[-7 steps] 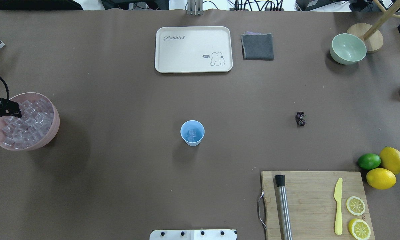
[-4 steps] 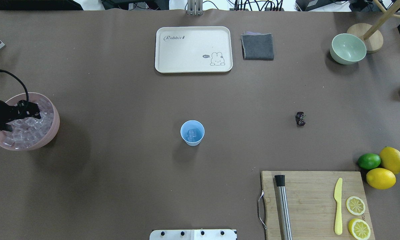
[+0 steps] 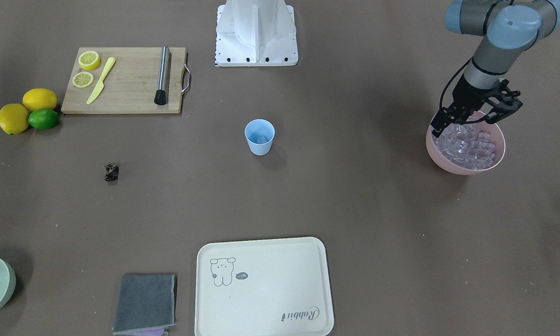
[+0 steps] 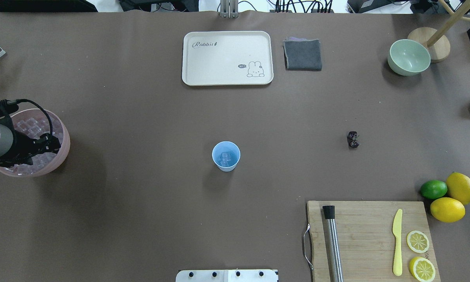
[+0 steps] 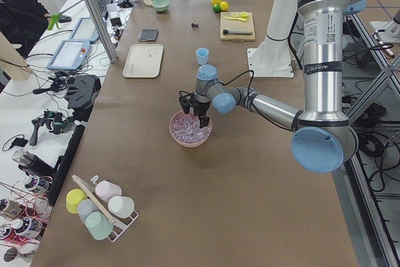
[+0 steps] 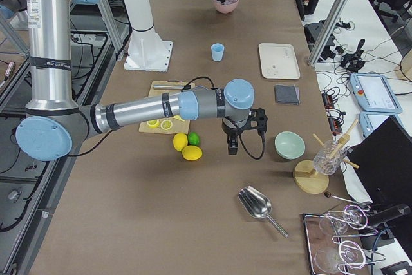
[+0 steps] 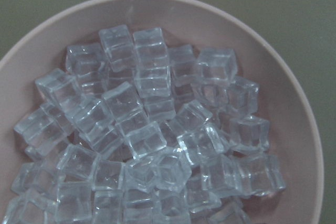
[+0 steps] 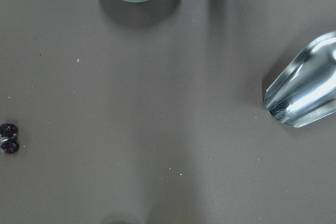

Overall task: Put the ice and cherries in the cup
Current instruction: 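Lower the left gripper into the bowl and grasp a third ice cube, then carry the ice cube with the left gripper over the light-blue cup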

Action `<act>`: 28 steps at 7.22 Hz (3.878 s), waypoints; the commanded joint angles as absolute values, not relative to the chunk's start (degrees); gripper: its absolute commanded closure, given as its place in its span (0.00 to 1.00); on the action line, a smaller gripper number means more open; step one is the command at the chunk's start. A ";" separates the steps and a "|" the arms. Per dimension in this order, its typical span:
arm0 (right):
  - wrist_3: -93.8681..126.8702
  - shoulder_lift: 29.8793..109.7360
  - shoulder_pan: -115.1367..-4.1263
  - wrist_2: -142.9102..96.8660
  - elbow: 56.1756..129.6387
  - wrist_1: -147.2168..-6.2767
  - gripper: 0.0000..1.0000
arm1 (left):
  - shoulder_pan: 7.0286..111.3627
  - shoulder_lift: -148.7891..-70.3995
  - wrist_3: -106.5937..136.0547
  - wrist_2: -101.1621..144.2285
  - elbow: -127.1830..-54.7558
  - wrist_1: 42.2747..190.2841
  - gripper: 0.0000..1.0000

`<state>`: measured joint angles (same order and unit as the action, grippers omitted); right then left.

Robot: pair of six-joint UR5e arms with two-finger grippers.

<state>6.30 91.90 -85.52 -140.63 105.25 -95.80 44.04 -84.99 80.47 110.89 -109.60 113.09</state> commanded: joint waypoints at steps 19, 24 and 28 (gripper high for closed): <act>6.33 92.02 -84.38 -140.62 105.21 -95.89 0.00 | 26.48 -131.99 80.50 98.45 -103.11 90.44 1.00; 6.15 92.37 -84.20 -140.80 105.29 -95.89 0.00 | 22.68 -133.50 81.39 94.83 -99.15 92.11 1.00; 6.06 92.37 -83.94 -140.71 105.21 -95.80 0.00 | 23.03 -133.77 81.12 93.87 -97.56 93.78 0.18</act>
